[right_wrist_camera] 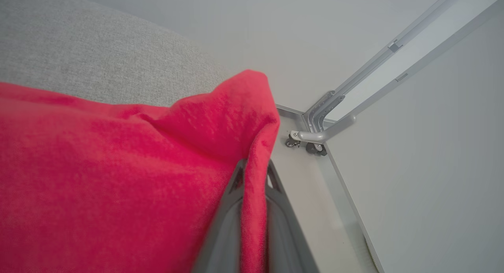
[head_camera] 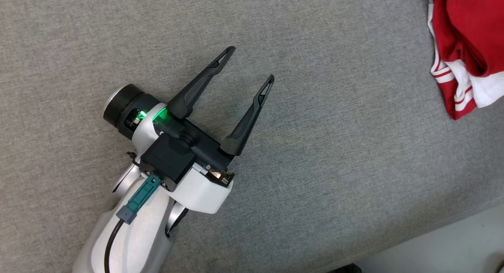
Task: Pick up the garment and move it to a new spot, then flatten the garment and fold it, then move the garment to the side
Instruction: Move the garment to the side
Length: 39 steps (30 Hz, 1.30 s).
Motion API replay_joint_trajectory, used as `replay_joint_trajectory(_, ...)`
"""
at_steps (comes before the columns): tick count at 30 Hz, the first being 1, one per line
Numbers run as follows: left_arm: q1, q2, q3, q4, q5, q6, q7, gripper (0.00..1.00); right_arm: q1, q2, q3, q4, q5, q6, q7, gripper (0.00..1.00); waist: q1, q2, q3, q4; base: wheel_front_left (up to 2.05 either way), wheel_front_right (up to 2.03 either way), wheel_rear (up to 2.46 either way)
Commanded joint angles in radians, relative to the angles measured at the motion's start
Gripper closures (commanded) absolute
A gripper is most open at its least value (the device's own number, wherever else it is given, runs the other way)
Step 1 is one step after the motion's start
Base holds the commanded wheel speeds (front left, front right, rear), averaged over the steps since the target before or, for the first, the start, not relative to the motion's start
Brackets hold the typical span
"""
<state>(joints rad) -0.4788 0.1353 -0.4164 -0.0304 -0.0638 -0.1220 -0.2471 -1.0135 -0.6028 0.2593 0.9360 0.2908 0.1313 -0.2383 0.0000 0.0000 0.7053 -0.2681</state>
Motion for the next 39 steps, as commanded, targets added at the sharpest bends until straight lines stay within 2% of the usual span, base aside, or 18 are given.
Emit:
replay_joint_trajectory(1,0.016,0.023,0.008,0.030,-0.007,0.005,0.006,0.00,-0.014,-0.010,-0.002,0.010,-0.013,-0.001,-0.010,1.00,0.0000,0.0000,-0.001,0.009,0.00,0.00,0.00)
replay_joint_trajectory(3,0.016,0.019,0.004,0.035,-0.010,0.008,0.004,0.00,-0.022,-0.003,-0.004,0.029,-0.011,-0.001,-0.012,0.97,0.0000,0.0000,-0.006,0.020,0.00,0.00,0.00)
replay_joint_trajectory(4,0.018,0.016,0.002,0.038,-0.012,0.009,0.002,0.00,-0.020,0.004,0.005,0.034,-0.013,-0.001,-0.013,0.51,0.0000,0.0000,-0.011,0.026,0.00,0.00,0.00)
replay_joint_trajectory(5,0.021,0.013,0.002,0.040,-0.016,0.012,0.000,0.00,-0.017,0.009,-0.003,0.048,0.007,-0.001,-0.006,0.00,0.0000,0.0000,-0.019,0.030,0.00,0.00,0.00)
replay_joint_trajectory(17,0.057,-0.045,0.003,0.076,-0.072,0.037,-0.019,0.00,0.055,-0.025,0.034,0.082,0.049,-0.001,-0.020,0.00,0.0000,0.0000,-0.185,0.113,0.00,0.00,0.00)
replay_joint_trajectory(23,0.121,-0.068,0.037,0.066,-0.104,0.059,-0.019,0.00,0.107,-0.029,0.075,0.023,0.098,-0.001,-0.019,0.00,0.0000,0.0000,-0.313,0.186,0.00,0.00,0.00)
replay_joint_trajectory(28,0.177,-0.073,0.092,0.061,-0.118,0.082,-0.019,0.00,0.179,0.009,0.087,-0.075,0.164,-0.001,-0.020,0.00,0.0000,0.0000,-0.393,0.237,0.00,0.00,0.00)
replay_joint_trajectory(32,0.245,-0.079,0.180,0.054,-0.139,0.107,-0.018,0.00,0.311,0.087,0.098,-0.209,0.228,-0.001,-0.007,0.00,0.0000,0.0000,-0.469,0.287,0.00,0.00,0.00)
replay_joint_trajectory(39,0.324,-0.081,0.241,0.068,-0.143,0.114,-0.018,0.00,0.474,0.189,0.043,-0.373,0.224,-0.001,-0.019,0.00,0.0000,0.0000,-0.534,0.334,0.00,0.00,0.00)
